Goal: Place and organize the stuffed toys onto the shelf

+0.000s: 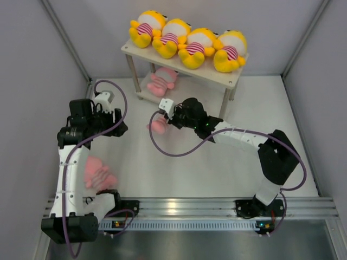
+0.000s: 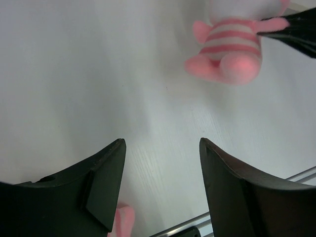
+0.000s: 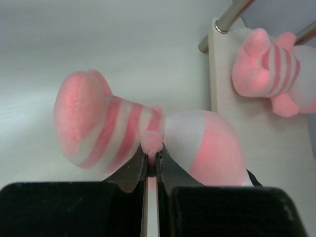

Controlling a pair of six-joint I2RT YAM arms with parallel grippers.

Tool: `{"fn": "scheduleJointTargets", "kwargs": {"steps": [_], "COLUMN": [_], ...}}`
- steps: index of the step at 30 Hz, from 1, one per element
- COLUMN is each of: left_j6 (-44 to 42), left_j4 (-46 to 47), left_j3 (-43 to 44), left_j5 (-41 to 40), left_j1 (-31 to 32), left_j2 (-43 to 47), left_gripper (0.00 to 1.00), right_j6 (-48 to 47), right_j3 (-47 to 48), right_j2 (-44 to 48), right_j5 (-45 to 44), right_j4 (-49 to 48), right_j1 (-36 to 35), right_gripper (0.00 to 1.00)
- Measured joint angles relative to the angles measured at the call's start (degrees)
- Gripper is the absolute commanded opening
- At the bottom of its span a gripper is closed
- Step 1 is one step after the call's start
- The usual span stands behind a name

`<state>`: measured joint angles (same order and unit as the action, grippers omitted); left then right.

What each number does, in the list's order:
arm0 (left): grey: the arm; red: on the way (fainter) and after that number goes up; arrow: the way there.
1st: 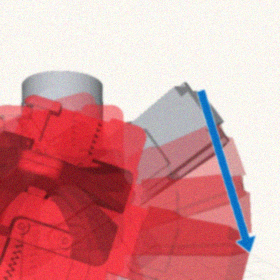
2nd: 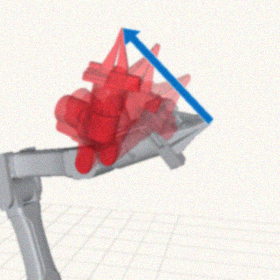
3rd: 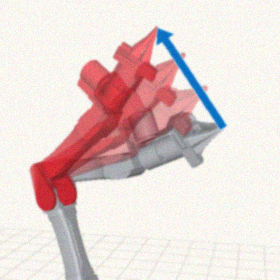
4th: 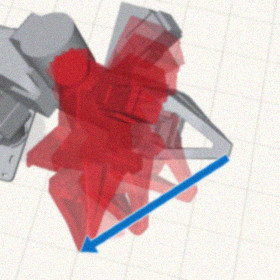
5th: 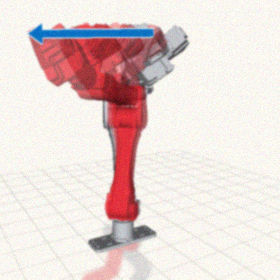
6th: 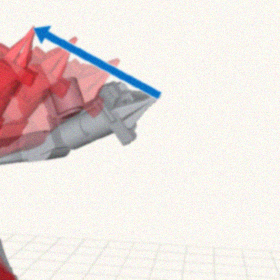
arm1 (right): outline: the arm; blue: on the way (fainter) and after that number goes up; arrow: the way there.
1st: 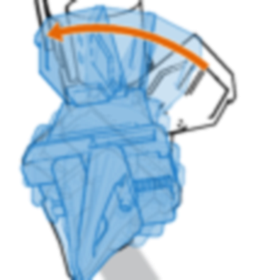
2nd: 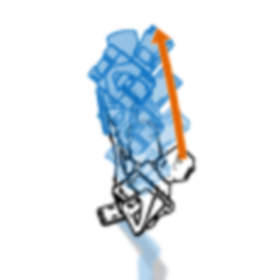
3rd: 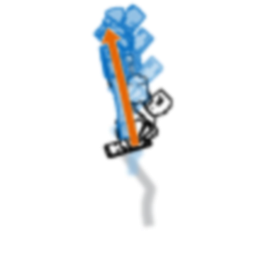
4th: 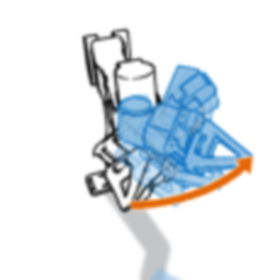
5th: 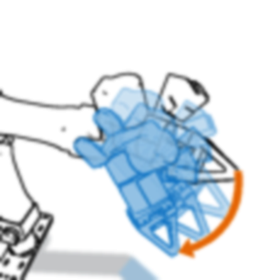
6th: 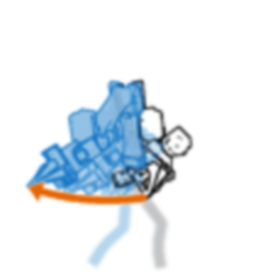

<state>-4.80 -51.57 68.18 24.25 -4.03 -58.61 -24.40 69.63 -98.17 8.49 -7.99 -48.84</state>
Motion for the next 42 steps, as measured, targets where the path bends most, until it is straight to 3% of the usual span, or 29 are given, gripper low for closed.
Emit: {"fn": "scheduleJointTargets", "kwargs": {"steps": [10,23,34,38,42], "left_j6": [-1.44,-1.66,-1.64,-1.64,-1.62], "left_j4": [-0.02,-0.04,-0.04,-0.07,-0.04], "left_j3": [0.24,0.24,0.13,0.04,0.0], "left_j5": [-1.42,-1.11,-0.5,-0.39,0.22], "left_j1": [0.0,0.0,0.0,0.0,0.0], "left_j2": [-0.15,-1.68,-1.68,-1.68,-1.68], "left_gripper": [0.67,0.66,0.66,0.66,0.66], "right_j6": [-12.9,-14.97,-12.96,-11.74,-10.27], "right_j3": [-0.04,-5.16,-10.54,-11.69,-11.85], "right_j2": [0.22,-1.77,-2.82,-2.01,1.16], "right_j5": [2.03,4.24,-1.11,-4.15,-5.6], "right_j4": [1.16,-7.82,-14.49,-14.67,-13.22], "right_j1": [9.09,15.34,17.25,17.27,17.25], "right_gripper": [0.0,0.06,0.38,0.54,0.63]}}
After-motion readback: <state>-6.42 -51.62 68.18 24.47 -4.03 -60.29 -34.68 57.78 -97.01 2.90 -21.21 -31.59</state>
